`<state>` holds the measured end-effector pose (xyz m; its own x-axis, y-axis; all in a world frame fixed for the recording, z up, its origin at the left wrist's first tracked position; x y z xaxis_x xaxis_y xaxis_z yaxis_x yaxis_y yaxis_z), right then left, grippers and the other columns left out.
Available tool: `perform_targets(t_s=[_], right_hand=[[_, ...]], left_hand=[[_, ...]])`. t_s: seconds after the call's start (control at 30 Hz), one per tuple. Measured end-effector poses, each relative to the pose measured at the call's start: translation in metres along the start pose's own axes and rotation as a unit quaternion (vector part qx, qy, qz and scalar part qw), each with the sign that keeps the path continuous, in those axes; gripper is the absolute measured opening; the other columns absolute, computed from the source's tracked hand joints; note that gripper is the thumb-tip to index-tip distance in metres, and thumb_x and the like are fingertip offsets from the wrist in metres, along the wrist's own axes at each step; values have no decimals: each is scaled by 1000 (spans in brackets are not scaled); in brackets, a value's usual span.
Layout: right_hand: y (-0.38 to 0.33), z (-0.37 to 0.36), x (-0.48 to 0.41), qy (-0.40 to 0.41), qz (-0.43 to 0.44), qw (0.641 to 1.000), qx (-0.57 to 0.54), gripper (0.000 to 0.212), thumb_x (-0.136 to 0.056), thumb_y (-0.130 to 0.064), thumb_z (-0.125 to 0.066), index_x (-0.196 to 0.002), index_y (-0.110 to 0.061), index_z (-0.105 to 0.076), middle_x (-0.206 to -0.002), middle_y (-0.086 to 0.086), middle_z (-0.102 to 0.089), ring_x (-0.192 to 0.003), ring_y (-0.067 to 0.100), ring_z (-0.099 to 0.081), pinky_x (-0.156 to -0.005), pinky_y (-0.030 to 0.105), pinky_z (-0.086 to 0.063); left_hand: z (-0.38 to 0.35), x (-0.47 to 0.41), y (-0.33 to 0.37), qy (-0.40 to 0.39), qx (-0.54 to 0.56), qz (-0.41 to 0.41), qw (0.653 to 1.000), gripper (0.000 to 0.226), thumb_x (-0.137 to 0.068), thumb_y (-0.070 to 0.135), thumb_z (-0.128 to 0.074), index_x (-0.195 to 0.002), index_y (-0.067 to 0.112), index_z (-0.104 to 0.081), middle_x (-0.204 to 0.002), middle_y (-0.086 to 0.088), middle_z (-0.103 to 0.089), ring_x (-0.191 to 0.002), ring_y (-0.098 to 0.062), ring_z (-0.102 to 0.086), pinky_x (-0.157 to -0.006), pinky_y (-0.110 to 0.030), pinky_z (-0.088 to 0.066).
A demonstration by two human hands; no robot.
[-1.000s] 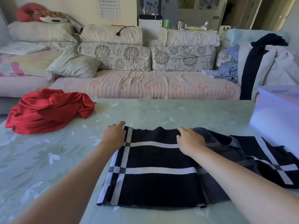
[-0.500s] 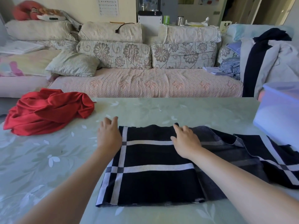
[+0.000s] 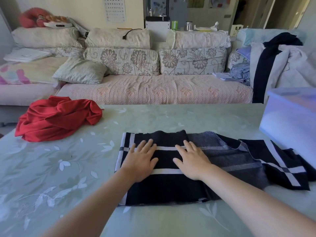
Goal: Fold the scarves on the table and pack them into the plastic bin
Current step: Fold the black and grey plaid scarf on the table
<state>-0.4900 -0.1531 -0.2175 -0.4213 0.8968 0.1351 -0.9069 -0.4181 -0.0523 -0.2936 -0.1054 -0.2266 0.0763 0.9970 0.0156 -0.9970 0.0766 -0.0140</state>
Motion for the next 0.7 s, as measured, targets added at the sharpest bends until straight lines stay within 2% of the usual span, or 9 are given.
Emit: perform_targets(t_s=[0.1,0.23,0.3,0.37,0.43,0.5,0.57,0.63,0.7], right_hand=[[3,11,13,58,-48,994,78,57,-102,-49,-33,-150,-20,-30,-144,13,-40,-128,31,-42,-104,42,-37],[2,17,32,27,-65,997,24,46,-102,-38,-33,-145,-21,-32,-120,8,-59,-104,30,-61,-75,38,-45],[-1,17,43,24,-46,999,-13,45,-101,-29,-37,-145,-25,-33,-118,4,-63,-105,28,-61,-75,38,-46],[-4,21,52,43,-27,994,-96,44,-101,-25,-41,-146,-30,-40,-127,2,-61,-112,26,-59,-84,37,-47],[-2,32,51,76,-39,973,-216,36,-102,-25,-43,-137,-30,-52,-128,1,-61,-109,21,-59,-84,31,-47],[5,39,48,86,-65,955,-275,30,-102,-24,-46,-129,-27,-59,-128,-1,-61,-106,19,-59,-81,27,-45],[11,38,54,53,-66,969,-231,31,-101,-22,-48,-129,-25,-58,-131,0,-59,-109,20,-58,-84,28,-45],[15,28,65,-9,-68,989,-128,39,-98,-18,-48,-135,-27,-52,-132,2,-55,-110,23,-57,-83,31,-46],[18,22,70,-11,-63,996,-63,43,-97,-23,-48,-140,-30,-46,-134,3,-46,-110,27,-56,-83,35,-47]], left_hand=[[-9,13,25,-29,57,-25,998,67,-98,61,-14,-156,32,1,-163,5,11,-150,-17,13,-122,-44,5],[-9,21,28,-13,64,-20,998,67,-100,59,-18,-157,29,1,-163,5,12,-149,-14,16,-122,-40,8],[-6,26,28,-3,69,-20,997,67,-100,59,-18,-157,29,1,-163,6,11,-149,-12,15,-122,-38,8],[0,28,29,24,70,-18,997,68,-98,60,-14,-156,30,3,-164,7,9,-150,-13,12,-122,-38,6],[11,29,31,62,89,-17,994,69,-94,60,-10,-156,31,2,-164,8,5,-150,-12,9,-122,-37,4],[16,33,33,60,105,-17,993,69,-95,61,-12,-156,33,0,-164,9,2,-151,-12,6,-123,-37,2],[8,42,36,3,94,-17,995,69,-96,65,-15,-156,35,1,-164,9,2,-150,-13,7,-123,-41,1],[-3,49,37,-60,54,-22,996,72,-93,70,-15,-155,38,5,-164,7,9,-150,-15,14,-121,-44,6],[-4,49,37,-65,33,-25,997,73,-93,72,-19,-154,40,5,-163,7,12,-149,-17,16,-121,-47,7]])
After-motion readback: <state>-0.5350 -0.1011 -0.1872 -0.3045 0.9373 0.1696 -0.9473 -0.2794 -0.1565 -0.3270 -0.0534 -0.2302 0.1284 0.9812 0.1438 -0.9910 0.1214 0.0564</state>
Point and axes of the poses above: each hand's wrist, its own x-axis away from the middle knuckle, its own z-axis out of the back of the hand, y = z × x, the point moved 4 cm from there along -x, towards the middle knuckle
